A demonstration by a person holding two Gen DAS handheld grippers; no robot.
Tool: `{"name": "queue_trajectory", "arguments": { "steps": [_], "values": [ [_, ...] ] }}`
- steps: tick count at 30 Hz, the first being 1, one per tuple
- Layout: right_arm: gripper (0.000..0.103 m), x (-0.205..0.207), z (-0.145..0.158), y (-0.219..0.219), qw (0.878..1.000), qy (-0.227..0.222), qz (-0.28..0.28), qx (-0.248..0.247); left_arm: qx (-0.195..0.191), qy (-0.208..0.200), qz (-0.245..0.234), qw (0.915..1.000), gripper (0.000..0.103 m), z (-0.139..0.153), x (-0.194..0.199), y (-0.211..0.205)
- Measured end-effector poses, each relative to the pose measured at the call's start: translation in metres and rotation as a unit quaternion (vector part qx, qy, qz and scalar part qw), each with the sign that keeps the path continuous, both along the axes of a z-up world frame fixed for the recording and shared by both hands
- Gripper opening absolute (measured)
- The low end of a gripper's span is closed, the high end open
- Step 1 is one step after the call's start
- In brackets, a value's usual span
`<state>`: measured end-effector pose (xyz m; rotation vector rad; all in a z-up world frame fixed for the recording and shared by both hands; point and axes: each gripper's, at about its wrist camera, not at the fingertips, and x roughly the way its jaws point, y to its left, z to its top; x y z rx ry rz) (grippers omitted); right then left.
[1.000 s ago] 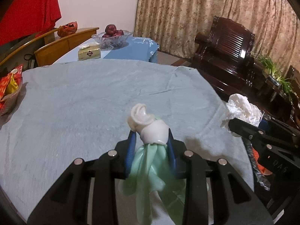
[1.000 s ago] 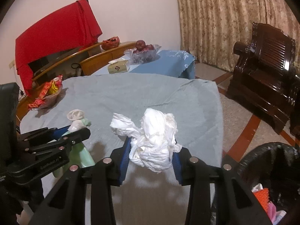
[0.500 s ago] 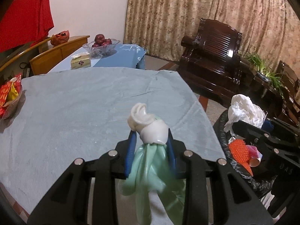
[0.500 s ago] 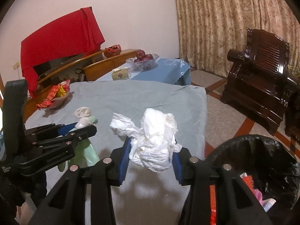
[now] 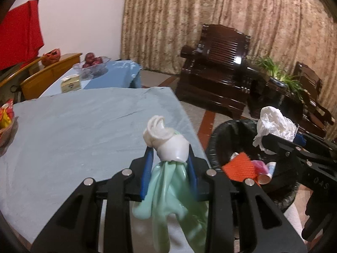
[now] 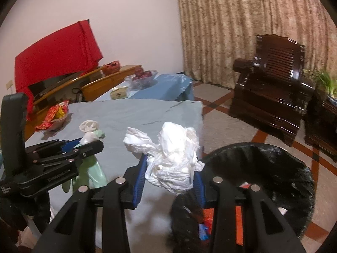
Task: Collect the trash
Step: 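Carry the green glove and white cloth over the bin and open both grippers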
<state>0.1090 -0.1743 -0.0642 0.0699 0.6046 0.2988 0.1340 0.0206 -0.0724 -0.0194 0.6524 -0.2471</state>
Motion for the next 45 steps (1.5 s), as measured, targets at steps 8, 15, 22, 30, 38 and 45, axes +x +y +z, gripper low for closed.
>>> {"name": "queue_trajectory", "arguments": {
  "steps": [8,15,22,30,38,45],
  "values": [
    [0.04,-0.013,0.003,-0.043,0.999,0.0,-0.047,-0.003,-0.001,-0.011,-0.04,0.9991,0.029,0.007,-0.005,-0.045],
    [0.04,-0.021,0.002,-0.078,0.996,0.0,-0.085,-0.008,-0.003,-0.019,-0.072,0.9972,0.026,0.007,-0.002,-0.084],
    [0.04,-0.022,-0.001,-0.105,0.993,0.004,-0.117,-0.014,-0.009,-0.011,-0.107,0.9942,0.026,-0.006,0.01,-0.118],
    [0.04,-0.013,-0.013,-0.132,0.989,0.012,-0.147,-0.02,-0.003,-0.006,-0.139,0.9902,0.026,-0.02,0.035,-0.157],
    [0.041,-0.001,-0.038,-0.16,0.984,0.036,-0.173,-0.023,0.008,0.005,-0.158,0.9873,0.026,-0.036,0.054,-0.189],
    [0.041,0.009,-0.054,-0.171,0.983,0.051,-0.175,-0.024,0.015,0.024,-0.162,0.9863,0.027,-0.055,0.066,-0.2]
  ]
}}
